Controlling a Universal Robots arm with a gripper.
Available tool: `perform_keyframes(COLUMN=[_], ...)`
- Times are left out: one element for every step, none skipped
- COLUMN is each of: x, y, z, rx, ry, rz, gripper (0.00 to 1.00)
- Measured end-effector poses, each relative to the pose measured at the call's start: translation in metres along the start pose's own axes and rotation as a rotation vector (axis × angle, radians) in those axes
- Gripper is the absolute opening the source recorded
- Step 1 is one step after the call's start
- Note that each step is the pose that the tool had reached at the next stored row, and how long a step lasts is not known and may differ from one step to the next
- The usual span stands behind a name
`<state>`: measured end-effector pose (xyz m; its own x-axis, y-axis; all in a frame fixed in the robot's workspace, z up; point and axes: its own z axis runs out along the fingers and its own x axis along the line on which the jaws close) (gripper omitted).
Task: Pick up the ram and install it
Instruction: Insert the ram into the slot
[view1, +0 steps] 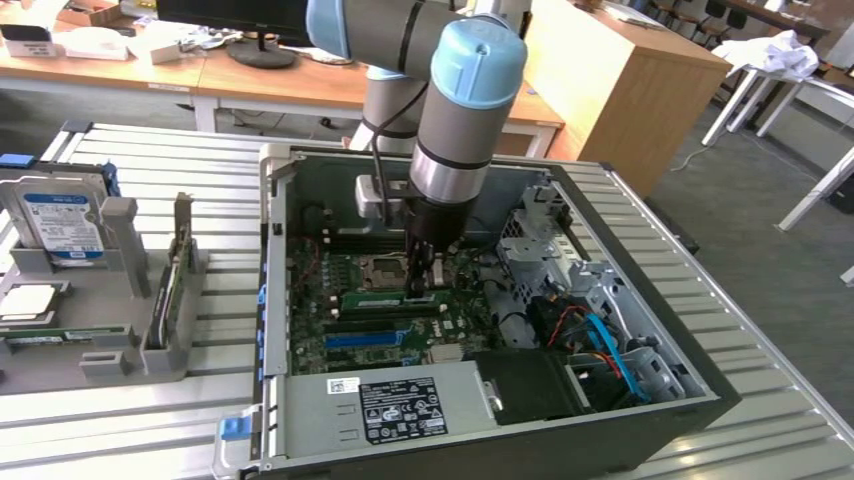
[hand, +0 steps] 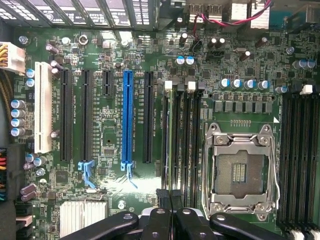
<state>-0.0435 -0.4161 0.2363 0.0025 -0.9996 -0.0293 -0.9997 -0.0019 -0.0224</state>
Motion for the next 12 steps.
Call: perform_keyframes(x=[0.0000,0.0000,0.0001,0.0001,0.0001,0.0001,0.0001,0.0001,0.0000,0.0001,0.0001,0.0001], y=[0.0002,0.0002,0.0003,0.0003,0.0003,0.0003,0.0003,0.0003,0.0003,0.0003,0.0003,0.0003], z=[0.0007,0.0011,0.0013,0.0013,0.0013,0.0014,0.0015,0.0018,0.0023,0.0024,0.0024,0.0024], rx=[0.0001,0.0000,0.0000,-0.0001,-0.0001,-0.0001,0.0000,0.0002,0.0005,0.0005,0.0005,0.0005], ry=[-0.0002,0.0001,0.0003,0.0005,0.0005,0.0004,0.0003,0.0001,-0.0001,0.0002,0.0003,0.0003], rz=[0.000,0.000,0.000,0.000,0.000,0.000,0.000,0.000,0.000,0.000,0.000,0.000], gripper=[0.12,0.12,0.12,0.12,0.12,0.12,0.12,0.12,0.12,0.12,0.12,0.12])
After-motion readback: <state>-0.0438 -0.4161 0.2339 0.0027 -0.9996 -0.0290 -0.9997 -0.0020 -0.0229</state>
